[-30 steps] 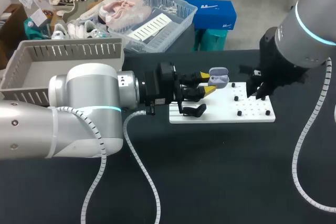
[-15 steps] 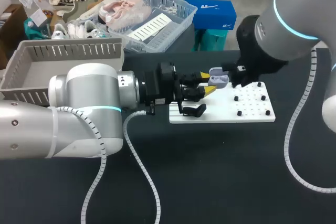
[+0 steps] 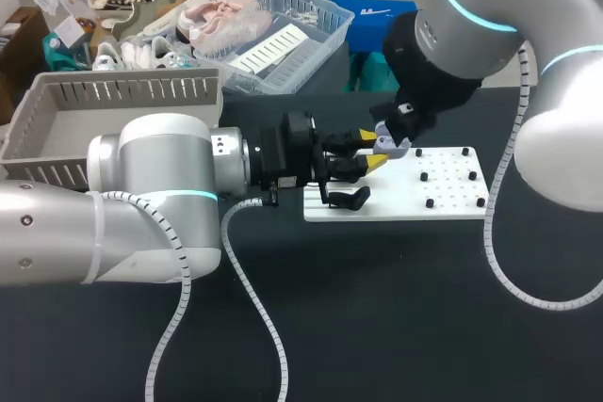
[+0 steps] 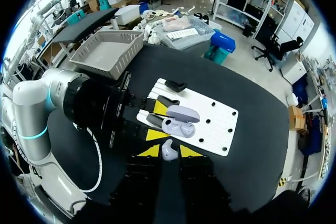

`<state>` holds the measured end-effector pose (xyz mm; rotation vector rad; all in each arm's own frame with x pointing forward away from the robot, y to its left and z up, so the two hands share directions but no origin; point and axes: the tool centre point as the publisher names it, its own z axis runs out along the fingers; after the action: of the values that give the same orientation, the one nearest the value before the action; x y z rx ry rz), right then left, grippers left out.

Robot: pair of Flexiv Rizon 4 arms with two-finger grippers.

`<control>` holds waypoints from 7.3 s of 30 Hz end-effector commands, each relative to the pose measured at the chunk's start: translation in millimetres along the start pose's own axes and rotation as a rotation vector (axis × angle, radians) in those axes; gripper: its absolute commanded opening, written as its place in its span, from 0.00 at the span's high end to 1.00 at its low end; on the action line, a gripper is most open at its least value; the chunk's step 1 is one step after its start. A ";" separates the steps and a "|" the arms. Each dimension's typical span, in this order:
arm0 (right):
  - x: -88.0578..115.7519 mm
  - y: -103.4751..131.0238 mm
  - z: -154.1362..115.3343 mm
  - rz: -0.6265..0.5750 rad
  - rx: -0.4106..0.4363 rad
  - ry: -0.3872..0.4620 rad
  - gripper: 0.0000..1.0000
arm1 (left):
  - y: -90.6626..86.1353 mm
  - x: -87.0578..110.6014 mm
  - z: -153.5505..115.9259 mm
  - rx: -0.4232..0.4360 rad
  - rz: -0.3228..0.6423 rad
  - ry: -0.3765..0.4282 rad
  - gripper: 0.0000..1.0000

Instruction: Pick up each earbud case from the left stands, insert the matching earbuds, close the lid, and place the case in the box.

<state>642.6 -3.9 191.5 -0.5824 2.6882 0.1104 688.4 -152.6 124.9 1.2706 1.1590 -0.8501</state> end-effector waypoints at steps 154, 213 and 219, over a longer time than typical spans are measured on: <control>-25.8 -2.9 21.6 -0.101 -0.046 -0.003 0.58 | -0.7 0.4 0.9 -0.007 0.002 -0.001 1.00; -30.6 -43.7 41.1 0.076 -0.095 -0.020 0.61 | -0.7 0.4 0.9 -0.007 0.002 -0.001 1.00; -22.8 -38.9 36.4 0.077 -0.102 -0.029 0.60 | -0.7 0.4 0.9 -0.007 0.002 -0.001 1.00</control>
<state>700.9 -22.1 166.8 -0.5132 2.7078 0.2791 688.1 -152.7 124.4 1.2711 1.1584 -0.8508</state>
